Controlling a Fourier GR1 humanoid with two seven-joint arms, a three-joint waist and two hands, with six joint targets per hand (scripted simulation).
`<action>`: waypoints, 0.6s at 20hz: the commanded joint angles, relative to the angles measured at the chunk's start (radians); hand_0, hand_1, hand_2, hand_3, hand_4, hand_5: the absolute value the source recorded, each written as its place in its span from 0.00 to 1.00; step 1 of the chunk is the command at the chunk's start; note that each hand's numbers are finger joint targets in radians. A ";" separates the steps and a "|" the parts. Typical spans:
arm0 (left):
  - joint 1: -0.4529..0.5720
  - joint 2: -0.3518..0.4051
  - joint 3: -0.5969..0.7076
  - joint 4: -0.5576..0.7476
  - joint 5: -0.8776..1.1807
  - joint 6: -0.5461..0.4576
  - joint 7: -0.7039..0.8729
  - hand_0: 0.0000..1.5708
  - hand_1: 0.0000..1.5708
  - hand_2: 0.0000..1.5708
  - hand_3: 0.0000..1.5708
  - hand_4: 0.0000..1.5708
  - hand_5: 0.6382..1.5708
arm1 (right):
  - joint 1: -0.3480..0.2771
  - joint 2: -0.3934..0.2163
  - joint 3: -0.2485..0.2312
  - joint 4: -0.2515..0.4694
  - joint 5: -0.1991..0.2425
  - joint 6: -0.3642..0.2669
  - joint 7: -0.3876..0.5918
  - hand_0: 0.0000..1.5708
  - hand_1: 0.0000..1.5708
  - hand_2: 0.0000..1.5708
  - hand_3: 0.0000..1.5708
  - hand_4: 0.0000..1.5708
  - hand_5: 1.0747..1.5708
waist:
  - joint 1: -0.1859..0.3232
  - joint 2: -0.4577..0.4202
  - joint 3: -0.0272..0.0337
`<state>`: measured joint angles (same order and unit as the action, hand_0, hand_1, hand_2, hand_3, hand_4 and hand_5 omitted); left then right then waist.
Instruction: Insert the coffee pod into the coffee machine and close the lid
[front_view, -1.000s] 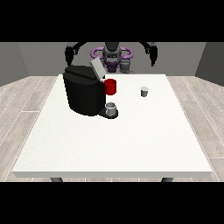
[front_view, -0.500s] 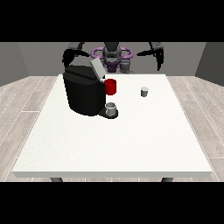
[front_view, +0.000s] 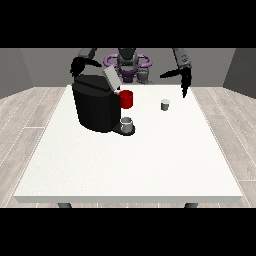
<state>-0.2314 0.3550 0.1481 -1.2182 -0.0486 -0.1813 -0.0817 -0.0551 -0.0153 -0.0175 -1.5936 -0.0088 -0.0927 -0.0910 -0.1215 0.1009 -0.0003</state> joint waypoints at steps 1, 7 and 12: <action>-0.057 0.001 -0.001 0.125 -0.067 0.045 -0.008 0.00 0.00 0.00 0.00 0.00 1.00 | -0.032 -0.016 -0.005 -0.019 -0.010 0.011 0.032 0.00 0.00 0.00 0.00 0.08 1.00 | -0.027 0.033 0.0000; -0.142 0.025 -0.014 0.255 -0.124 0.025 -0.049 0.00 0.00 0.00 0.00 0.00 1.00 | -0.070 -0.012 -0.005 0.060 0.004 -0.015 0.015 0.00 0.00 0.00 0.00 0.22 1.00 | -0.002 0.058 0.0000; -0.208 -0.024 -0.075 0.280 -0.209 0.076 -0.009 0.00 0.00 0.13 0.00 0.00 1.00 | -0.139 -0.026 -0.045 0.143 -0.005 -0.025 0.010 0.00 0.00 0.00 0.00 0.25 1.00 | 0.013 0.067 0.0003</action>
<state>-0.3821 0.3441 0.1000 -0.9760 -0.2073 -0.1276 -0.0963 -0.1302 -0.0268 -0.0367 -1.5023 -0.0163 -0.1064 -0.0866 -0.1169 0.1389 -0.0001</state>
